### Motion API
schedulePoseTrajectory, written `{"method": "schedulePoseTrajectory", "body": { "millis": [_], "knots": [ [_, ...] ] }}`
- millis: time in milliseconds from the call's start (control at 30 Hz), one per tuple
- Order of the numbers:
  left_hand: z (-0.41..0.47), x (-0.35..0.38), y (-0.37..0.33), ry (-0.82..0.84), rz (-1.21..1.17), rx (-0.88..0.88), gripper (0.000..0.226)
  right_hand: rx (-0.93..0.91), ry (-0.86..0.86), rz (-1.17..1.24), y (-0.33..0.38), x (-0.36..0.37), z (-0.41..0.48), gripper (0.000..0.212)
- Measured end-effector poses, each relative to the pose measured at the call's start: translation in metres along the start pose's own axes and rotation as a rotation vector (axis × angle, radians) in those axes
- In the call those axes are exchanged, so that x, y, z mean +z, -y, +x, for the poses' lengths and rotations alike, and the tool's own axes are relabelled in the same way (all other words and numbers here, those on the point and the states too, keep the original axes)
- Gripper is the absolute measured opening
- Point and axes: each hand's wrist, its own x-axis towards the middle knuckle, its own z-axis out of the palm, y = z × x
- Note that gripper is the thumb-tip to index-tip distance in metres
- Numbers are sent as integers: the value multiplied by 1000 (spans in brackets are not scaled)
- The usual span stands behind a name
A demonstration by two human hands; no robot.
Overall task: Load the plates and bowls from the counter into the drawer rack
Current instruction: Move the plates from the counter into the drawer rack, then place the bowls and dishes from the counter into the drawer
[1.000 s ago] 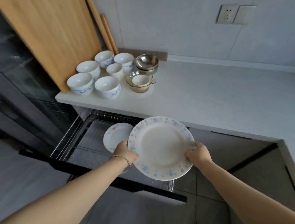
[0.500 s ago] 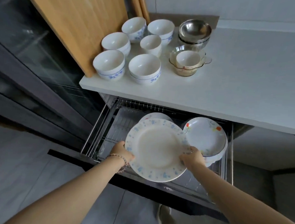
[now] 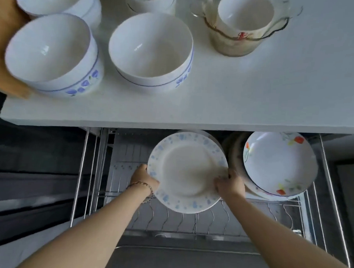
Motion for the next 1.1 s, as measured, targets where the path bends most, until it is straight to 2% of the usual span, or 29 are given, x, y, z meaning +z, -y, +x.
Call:
{"method": "schedulePoseTrajectory", "body": {
  "millis": [100, 200, 367, 433, 533, 600, 667, 733, 800, 867, 933, 1000, 1100],
  "knots": [
    [30, 5, -4, 7, 96, 50, 41, 61, -78, 26, -3, 19, 12, 37],
    [50, 12, -8, 10, 172, 76, 41, 124, -154, 42, -7, 34, 18, 46],
    [61, 21, -9, 35, 132, 140, 48, 120, -274, 69, -10, 46, 17, 40],
    [57, 24, -8, 66, 44, 142, 52, 121, -329, 75, -11, 50, 14, 43],
    [49, 31, -9, 172, -271, 51, 69, 93, -387, 113, -13, 54, 7, 50],
    [46, 33, -11, 211, -432, -4, 76, 124, -353, 216, -13, 53, 4, 56],
    [47, 33, -10, 224, -479, -34, 78, 138, -331, 251, -14, 52, 6, 58],
    [48, 32, -7, 257, -437, -36, 79, 138, -291, 233, -12, 50, 4, 60],
    [40, 28, -8, 260, -268, 7, 78, 105, -220, 170, -7, 42, -1, 58],
    [24, 20, -14, 170, 6, 89, 72, 70, -103, 36, -4, 28, -8, 50],
    [-4, 6, -33, 85, 141, 224, 66, 25, 18, -105, 7, 0, -17, 37],
    [-29, -8, -52, 133, 177, 385, 53, -43, 136, -197, 26, -28, -29, 18],
    [-76, -33, -98, 222, 167, 540, 22, -209, 219, -204, 68, -91, -53, 14]
  ]
}}
